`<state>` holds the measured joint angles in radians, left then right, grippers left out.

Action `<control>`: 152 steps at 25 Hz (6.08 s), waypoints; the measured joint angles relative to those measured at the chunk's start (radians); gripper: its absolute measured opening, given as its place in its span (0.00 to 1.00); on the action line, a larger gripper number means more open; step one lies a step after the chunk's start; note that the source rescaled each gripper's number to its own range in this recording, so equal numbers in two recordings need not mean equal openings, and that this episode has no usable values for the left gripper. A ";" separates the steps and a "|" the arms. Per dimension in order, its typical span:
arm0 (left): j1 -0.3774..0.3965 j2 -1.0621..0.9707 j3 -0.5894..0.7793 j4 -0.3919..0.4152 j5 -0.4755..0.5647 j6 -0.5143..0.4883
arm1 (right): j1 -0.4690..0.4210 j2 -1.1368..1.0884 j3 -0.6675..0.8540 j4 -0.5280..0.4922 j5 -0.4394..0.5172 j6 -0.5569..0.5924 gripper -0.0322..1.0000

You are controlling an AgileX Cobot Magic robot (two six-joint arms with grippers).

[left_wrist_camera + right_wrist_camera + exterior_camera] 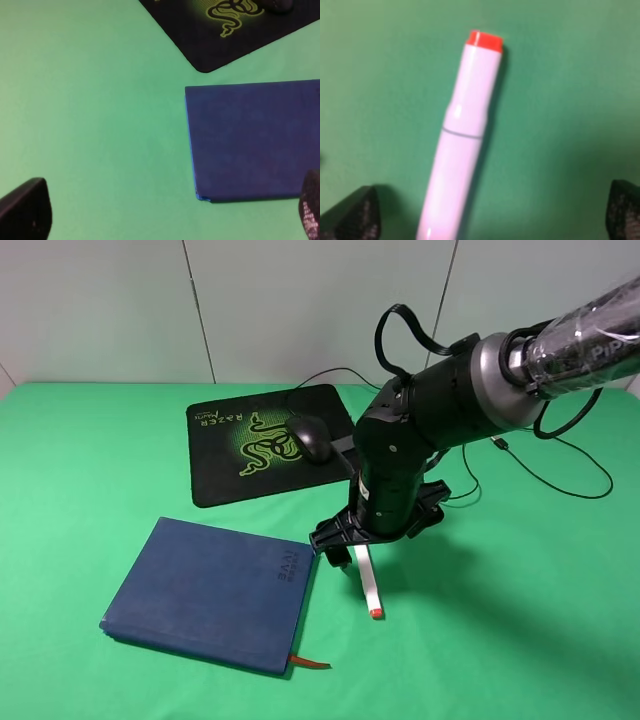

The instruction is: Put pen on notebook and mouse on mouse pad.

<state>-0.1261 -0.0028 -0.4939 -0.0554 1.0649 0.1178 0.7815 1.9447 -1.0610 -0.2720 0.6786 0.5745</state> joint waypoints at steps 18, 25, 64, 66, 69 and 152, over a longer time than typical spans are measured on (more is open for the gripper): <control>0.000 0.000 0.000 0.000 0.000 0.000 | 0.000 0.000 0.000 0.000 0.020 0.001 0.06; 0.000 0.000 0.000 0.000 0.000 0.000 | 0.000 -0.018 -0.008 0.004 0.061 0.001 0.06; 0.000 0.000 0.000 0.000 0.000 0.000 | 0.195 0.113 -0.498 0.361 0.220 -0.342 0.05; 0.000 0.000 0.000 0.000 0.000 0.000 | 0.225 0.145 -0.523 0.360 0.228 -0.349 0.05; 0.000 0.000 0.000 0.000 0.000 0.000 | 0.258 0.190 -0.543 0.347 0.229 -0.360 0.05; 0.000 0.000 0.000 0.000 0.000 0.000 | 0.267 -0.537 -0.389 0.327 0.546 -0.486 1.00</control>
<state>-0.1261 -0.0028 -0.4939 -0.0554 1.0649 0.1178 1.0482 1.4076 -1.4499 0.0554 1.2247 0.0889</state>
